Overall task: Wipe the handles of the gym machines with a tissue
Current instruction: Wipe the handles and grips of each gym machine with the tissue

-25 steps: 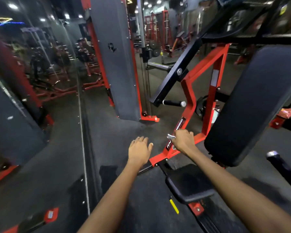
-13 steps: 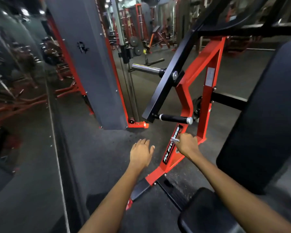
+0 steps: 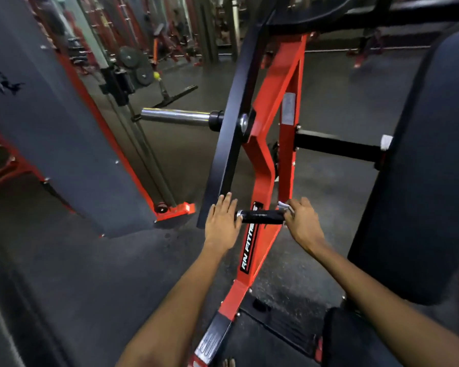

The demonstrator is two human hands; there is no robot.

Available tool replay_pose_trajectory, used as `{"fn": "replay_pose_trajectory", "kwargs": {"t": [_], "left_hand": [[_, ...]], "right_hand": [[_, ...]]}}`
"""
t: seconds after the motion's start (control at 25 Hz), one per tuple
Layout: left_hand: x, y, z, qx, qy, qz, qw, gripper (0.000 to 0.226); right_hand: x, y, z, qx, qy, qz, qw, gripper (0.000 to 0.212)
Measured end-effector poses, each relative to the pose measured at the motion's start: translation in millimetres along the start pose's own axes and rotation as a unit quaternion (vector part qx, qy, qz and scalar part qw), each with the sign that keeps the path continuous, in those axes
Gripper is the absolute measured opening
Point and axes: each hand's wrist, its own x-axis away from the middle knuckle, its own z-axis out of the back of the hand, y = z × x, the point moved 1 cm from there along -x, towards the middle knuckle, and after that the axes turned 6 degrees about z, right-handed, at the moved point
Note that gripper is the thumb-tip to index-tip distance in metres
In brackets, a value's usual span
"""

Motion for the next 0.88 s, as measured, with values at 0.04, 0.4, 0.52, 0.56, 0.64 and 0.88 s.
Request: {"fn": "replay_pose_trajectory", "kwargs": {"t": [0.04, 0.4, 0.52, 0.56, 0.64, 0.88], "left_hand": [[-19, -8, -6, -0.001, -0.002, -0.023, 1.000, 0.052], [-142, -66, -39, -0.004, 0.078, -0.192, 0.978, 0.058], [-136, -68, -50, 0.040, 0.110, -0.189, 0.975, 0.060], [-137, -68, -52, 0.051, 0.116, -0.173, 0.977, 0.063], [-141, -67, -56, 0.067, 0.112, -0.156, 0.979, 0.065], [-140, -71, -60, 0.116, 0.108, -0.175, 0.972, 0.065]], "right_hand": [[-8, 2, -6, 0.010, 0.014, -0.017, 1.000, 0.016], [-42, -14, -33, 0.111, 0.143, -0.128, 0.975, 0.024], [-20, -4, -40, 0.236, 0.162, -0.112, 0.952, 0.026], [-14, -2, -47, 0.277, 0.159, -0.114, 0.941, 0.031], [-7, -4, -73, 0.318, 0.141, -0.118, 0.930, 0.049], [-15, -34, -127, 0.340, 0.032, 0.038, 0.939, 0.051]]}}
